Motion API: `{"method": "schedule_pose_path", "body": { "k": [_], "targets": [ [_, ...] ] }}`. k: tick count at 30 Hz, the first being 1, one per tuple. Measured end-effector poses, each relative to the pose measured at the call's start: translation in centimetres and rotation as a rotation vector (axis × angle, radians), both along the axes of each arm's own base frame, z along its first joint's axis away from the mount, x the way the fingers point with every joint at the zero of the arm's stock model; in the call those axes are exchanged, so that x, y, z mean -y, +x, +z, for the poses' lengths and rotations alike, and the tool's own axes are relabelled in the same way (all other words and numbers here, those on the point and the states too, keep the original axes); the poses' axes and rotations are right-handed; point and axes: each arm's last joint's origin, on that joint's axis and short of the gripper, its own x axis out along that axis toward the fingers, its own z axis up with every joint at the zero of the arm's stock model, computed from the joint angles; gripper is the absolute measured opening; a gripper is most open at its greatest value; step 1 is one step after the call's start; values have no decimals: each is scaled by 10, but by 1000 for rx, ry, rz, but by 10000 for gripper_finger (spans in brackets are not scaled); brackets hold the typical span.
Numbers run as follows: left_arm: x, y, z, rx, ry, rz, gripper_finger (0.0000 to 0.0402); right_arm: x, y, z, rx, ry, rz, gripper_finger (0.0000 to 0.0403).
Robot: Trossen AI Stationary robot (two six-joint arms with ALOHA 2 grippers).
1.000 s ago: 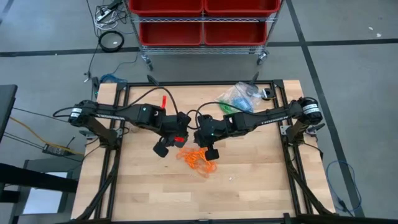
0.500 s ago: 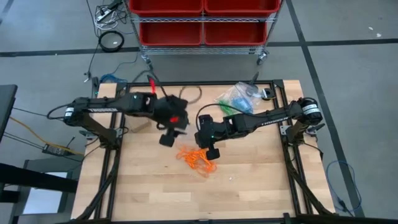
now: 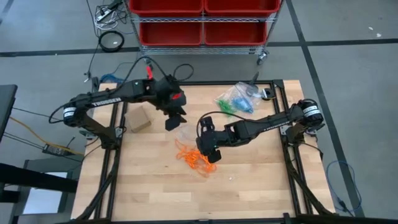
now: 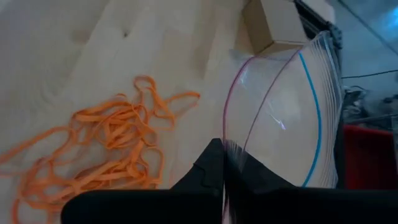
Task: Sort rubber bands
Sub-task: Open the transparent zip bag
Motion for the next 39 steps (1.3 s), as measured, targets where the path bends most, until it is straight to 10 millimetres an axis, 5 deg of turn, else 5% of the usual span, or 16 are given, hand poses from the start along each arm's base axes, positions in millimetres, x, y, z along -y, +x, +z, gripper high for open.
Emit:
{"method": "schedule_pose_path", "body": {
  "k": [30,39],
  "targets": [
    [18,7,-29,-198,89,8,198,2,1,0,1,-1,1,0],
    [17,10,-20,-153,131,18,198,2,0,0,-2,0,4,0]
  ]
}}
